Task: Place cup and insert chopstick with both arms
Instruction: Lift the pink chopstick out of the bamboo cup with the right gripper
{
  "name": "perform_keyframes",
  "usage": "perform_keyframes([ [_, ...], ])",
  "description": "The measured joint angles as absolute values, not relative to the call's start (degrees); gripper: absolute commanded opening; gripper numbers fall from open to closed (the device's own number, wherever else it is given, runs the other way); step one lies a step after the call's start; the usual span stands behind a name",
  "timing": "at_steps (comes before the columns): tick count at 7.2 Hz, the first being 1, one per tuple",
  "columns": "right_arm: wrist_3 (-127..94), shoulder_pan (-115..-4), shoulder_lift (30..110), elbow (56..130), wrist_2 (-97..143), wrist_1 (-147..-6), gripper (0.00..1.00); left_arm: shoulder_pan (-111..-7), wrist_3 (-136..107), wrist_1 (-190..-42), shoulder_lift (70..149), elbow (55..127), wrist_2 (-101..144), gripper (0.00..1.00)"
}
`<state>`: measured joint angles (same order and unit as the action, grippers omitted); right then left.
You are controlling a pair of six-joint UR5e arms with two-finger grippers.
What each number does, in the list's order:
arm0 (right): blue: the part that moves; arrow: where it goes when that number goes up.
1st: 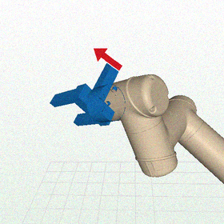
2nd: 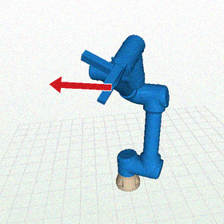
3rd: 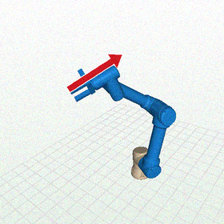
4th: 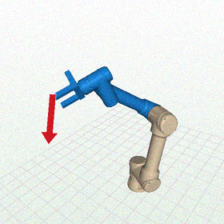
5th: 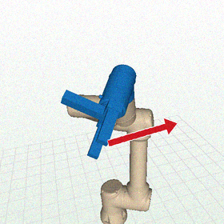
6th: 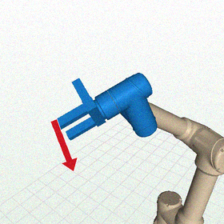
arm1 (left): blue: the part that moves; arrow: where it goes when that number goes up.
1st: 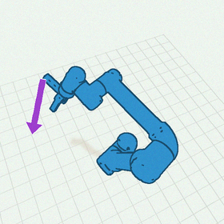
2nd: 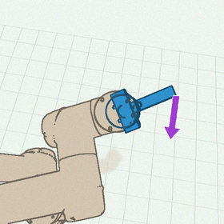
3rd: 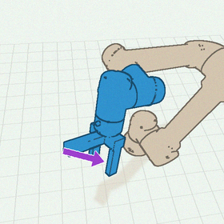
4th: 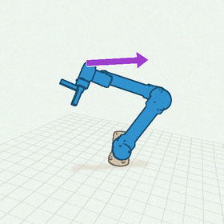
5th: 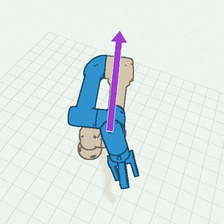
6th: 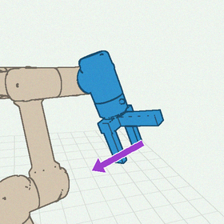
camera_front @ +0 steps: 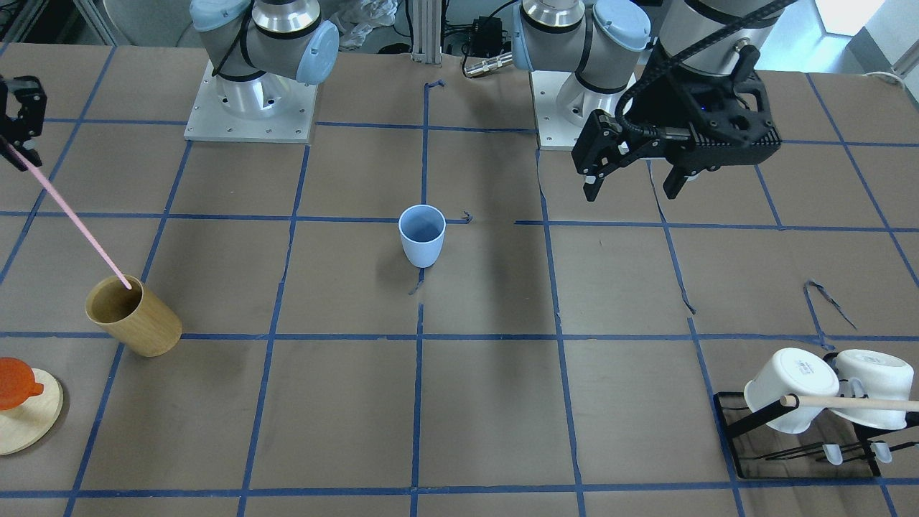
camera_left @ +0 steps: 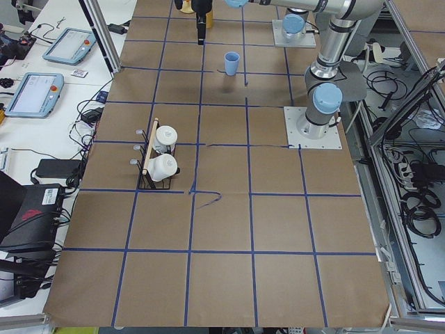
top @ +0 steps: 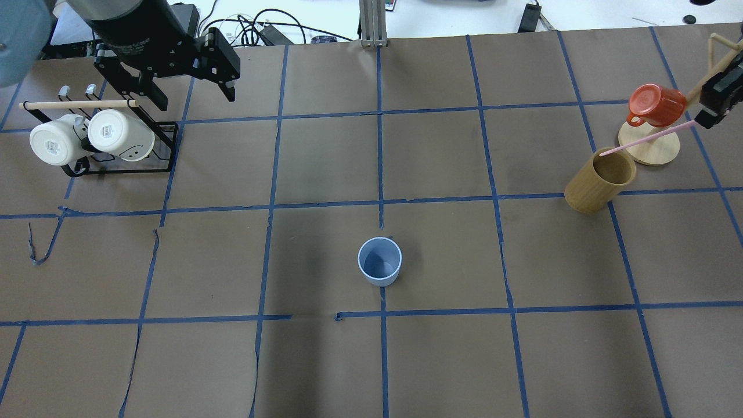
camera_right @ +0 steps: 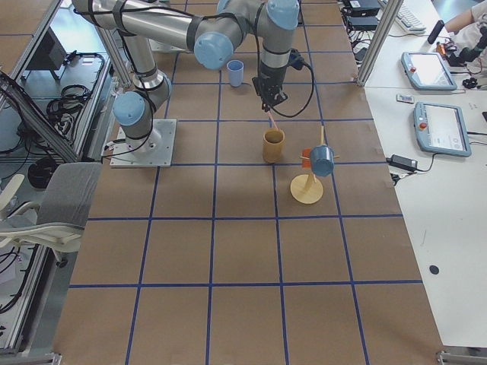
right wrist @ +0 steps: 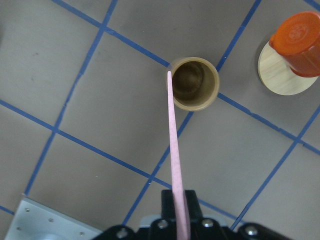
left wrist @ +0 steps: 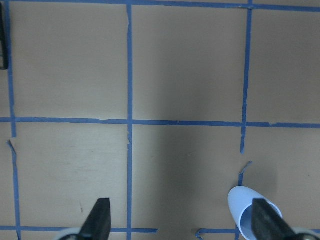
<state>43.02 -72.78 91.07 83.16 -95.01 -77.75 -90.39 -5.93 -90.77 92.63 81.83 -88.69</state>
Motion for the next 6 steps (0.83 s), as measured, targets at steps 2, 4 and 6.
perform_keyframes([
  [2, 20.93, -82.12, 93.90, 82.44, -91.21, -70.27, 0.00, -89.93, -5.71, -90.54, 91.89, 83.11, -88.18, 1.00],
  [4, 2.52, -93.23, 95.17, 83.16, -86.66, -68.77, 0.00, -90.05, -5.68, -90.45, 91.38, 83.94, -88.10, 1.00],
  [6, -15.09, -104.49, 95.19, 87.18, -85.68, -74.51, 0.00, -89.95, -5.63, -90.44, 91.23, 84.11, -88.03, 1.00],
])
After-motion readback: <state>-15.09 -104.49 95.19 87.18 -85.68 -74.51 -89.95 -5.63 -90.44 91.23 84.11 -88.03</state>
